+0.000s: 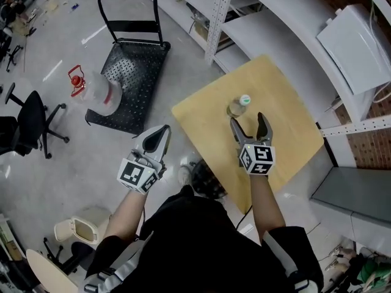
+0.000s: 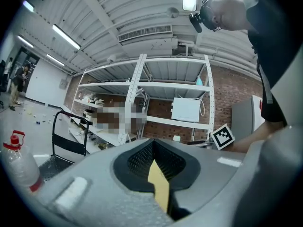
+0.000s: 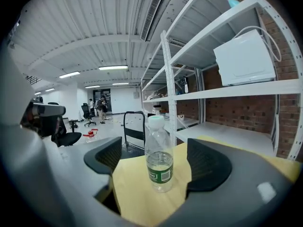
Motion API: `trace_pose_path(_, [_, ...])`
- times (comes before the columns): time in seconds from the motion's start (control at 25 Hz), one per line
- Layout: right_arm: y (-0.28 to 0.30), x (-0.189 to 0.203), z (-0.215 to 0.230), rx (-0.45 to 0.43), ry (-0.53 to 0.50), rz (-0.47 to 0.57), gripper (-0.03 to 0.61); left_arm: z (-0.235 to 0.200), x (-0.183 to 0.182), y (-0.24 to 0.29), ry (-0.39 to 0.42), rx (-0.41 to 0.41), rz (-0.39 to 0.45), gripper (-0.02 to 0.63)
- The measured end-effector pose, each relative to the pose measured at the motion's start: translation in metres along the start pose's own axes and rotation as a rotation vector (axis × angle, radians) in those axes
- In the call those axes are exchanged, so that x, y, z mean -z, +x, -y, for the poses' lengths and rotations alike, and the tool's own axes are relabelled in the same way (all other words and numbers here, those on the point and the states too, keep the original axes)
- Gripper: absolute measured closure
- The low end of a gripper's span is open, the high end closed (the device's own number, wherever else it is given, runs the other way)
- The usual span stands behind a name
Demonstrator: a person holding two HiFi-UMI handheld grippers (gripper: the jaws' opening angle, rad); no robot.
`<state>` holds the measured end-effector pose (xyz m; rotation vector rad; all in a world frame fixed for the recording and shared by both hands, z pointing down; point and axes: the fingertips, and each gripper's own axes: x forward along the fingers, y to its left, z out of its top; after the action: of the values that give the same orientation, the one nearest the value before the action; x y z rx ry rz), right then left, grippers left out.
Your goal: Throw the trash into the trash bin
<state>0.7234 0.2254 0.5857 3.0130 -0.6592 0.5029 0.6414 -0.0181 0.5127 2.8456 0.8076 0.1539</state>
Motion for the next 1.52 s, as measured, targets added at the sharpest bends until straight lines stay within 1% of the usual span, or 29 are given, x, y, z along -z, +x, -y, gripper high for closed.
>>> trace_pose_path(0.08, [0.014, 0.008, 0.005, 0.007, 0.011, -0.019, 0.153, -0.001, 0.007, -0.002, -0.017, -0.005, -0.009, 0.612])
trace_pose_path(0.16, [0.027, 0.016, 0.007, 0.013, 0.031, -0.037, 0.112, -0.005, 0.013, -0.008, -0.043, -0.023, -0.023, 0.612])
trace_pose_path(0.24, [0.040, 0.024, 0.008, 0.015, 0.033, -0.054, 0.092, -0.011, 0.021, -0.013, -0.059, -0.049, -0.038, 0.612])
trace_pose_path(0.44, [0.061, 0.034, 0.017, 0.017, 0.010, -0.074, 0.094, -0.014, 0.028, -0.029, -0.066, -0.110, -0.053, 0.612])
trace_pose_path(0.6, [0.078, 0.045, 0.020, 0.042, 0.022, -0.078, 0.094, -0.026, 0.037, -0.044, -0.065, -0.165, -0.066, 0.612])
trace_pose_path(0.8, [0.092, 0.051, 0.020, 0.058, 0.050, -0.096, 0.095, -0.033, 0.033, -0.056, -0.062, -0.192, -0.067, 0.612])
trace_pose_path(0.88, [0.095, 0.053, 0.019, 0.058, 0.052, -0.102, 0.100, -0.033, 0.032, -0.059, -0.060, -0.190, -0.065, 0.612])
trace_pose_path(0.92, [0.095, 0.053, 0.018, 0.059, 0.043, -0.104, 0.137, -0.032, 0.032, -0.060, -0.059, -0.188, -0.066, 0.612])
trace_pose_path(0.96, [0.094, 0.053, 0.017, 0.060, 0.031, -0.102, 0.240, -0.032, 0.032, -0.061, -0.058, -0.188, -0.066, 0.612])
trace_pose_path(1.2, [0.074, 0.031, 0.009, 0.020, -0.018, -0.038, 0.245, -0.021, 0.020, -0.055, -0.032, -0.162, -0.055, 0.612])
trace_pose_path(1.36, [0.048, 0.006, 0.017, 0.015, -0.001, 0.018, 0.247, -0.005, 0.007, -0.041, -0.006, -0.119, -0.035, 0.612])
trace_pose_path(1.52, [0.008, -0.016, 0.035, 0.043, 0.029, 0.067, 0.247, 0.018, -0.006, -0.026, 0.010, -0.056, -0.008, 0.612])
